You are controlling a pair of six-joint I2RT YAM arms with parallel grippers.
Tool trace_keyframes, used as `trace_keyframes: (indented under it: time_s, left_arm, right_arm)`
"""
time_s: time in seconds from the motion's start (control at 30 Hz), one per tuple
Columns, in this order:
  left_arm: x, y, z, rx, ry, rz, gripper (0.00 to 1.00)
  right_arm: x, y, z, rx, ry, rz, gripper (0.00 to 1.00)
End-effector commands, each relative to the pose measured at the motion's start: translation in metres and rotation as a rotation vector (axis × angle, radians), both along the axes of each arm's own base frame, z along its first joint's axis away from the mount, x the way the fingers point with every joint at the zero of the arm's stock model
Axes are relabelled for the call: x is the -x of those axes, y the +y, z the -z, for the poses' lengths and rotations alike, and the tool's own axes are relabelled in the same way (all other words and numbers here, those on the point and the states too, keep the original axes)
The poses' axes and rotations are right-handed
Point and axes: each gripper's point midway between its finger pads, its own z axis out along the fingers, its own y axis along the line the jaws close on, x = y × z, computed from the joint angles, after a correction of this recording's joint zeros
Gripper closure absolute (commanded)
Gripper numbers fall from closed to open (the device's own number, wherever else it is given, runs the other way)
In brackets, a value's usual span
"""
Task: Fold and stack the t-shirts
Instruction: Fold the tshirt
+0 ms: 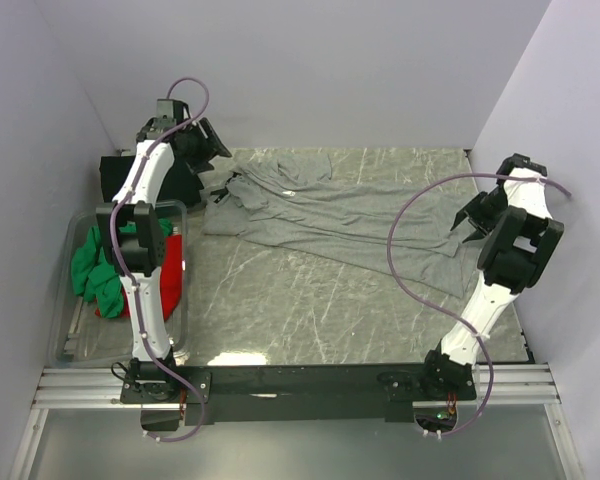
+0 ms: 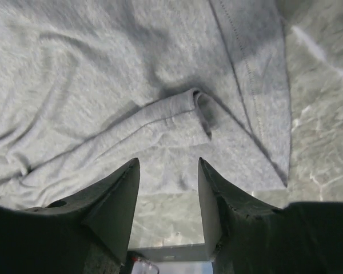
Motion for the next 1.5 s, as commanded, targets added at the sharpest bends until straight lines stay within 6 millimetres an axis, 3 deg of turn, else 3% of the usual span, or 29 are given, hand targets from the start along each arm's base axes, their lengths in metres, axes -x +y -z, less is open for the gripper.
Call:
trace_keyframes:
  time_s: [0.0, 0.03, 0.1, 0.13, 0.2, 0.23, 0.27, 0.3, 0.33, 0.4, 0.43, 0.5, 0.63, 0.9, 1.33, 1.47]
  left_arm:
    - [0.008, -0.010, -0.027, -0.041, -0.072, 0.030, 0.31]
    - [0.017, -0.010, -0.017, -0.057, -0.037, 0.032, 0.33]
    - [0.033, -0.010, -0.014, -0.100, -0.012, 0.040, 0.35]
    - [0.045, -0.011, 0.000, -0.138, 0.026, 0.039, 0.36]
    - [0.062, -0.016, 0.000, -0.171, 0.039, 0.052, 0.37]
    - [0.074, -0.013, 0.015, -0.193, 0.082, 0.047, 0.37]
    - [0.081, -0.014, 0.018, -0.196, 0.094, 0.043, 0.37]
    - [0.087, -0.014, 0.012, -0.199, 0.084, 0.039, 0.37]
    - [0.097, -0.012, 0.027, -0.204, 0.116, 0.032, 0.37]
    - [0.107, -0.010, 0.028, -0.203, 0.117, 0.023, 0.37]
    - [0.116, -0.008, 0.040, -0.206, 0.148, 0.019, 0.36]
    - [0.122, -0.005, 0.046, -0.210, 0.164, 0.007, 0.37]
    - [0.136, -0.004, 0.066, -0.186, 0.196, -0.010, 0.38]
    - [0.141, -0.006, 0.082, -0.165, 0.221, -0.009, 0.38]
    - [0.143, -0.002, 0.096, -0.180, 0.262, -0.032, 0.40]
    - [0.143, -0.003, 0.097, -0.172, 0.260, -0.040, 0.40]
  right_arm:
    - [-0.008, -0.018, -0.037, 0.146, -0.135, 0.004, 0.47]
    - [0.003, -0.016, -0.031, 0.151, -0.112, 0.005, 0.47]
    - [0.013, -0.020, -0.041, 0.213, -0.136, 0.016, 0.47]
    - [0.026, -0.016, -0.032, 0.208, -0.103, 0.020, 0.47]
    - [0.038, -0.015, -0.036, 0.242, -0.111, 0.029, 0.47]
    - [0.052, -0.010, -0.023, 0.229, -0.071, 0.034, 0.47]
    - [0.059, -0.008, -0.026, 0.239, -0.076, 0.039, 0.47]
    - [0.072, -0.004, -0.014, 0.235, -0.040, 0.042, 0.46]
    - [0.078, -0.002, -0.010, 0.234, -0.030, 0.045, 0.45]
    - [0.089, 0.001, -0.005, 0.228, -0.028, 0.053, 0.45]
    - [0.101, 0.009, 0.005, 0.203, -0.001, 0.054, 0.45]
    - [0.117, 0.016, 0.020, 0.175, 0.042, 0.052, 0.45]
    - [0.135, 0.019, 0.034, 0.169, 0.095, 0.047, 0.47]
    - [0.135, 0.001, 0.043, 0.189, 0.108, 0.084, 0.53]
    - [0.136, 0.007, 0.069, 0.124, 0.169, 0.079, 0.62]
    - [0.133, 0.009, 0.077, 0.097, 0.184, 0.082, 0.72]
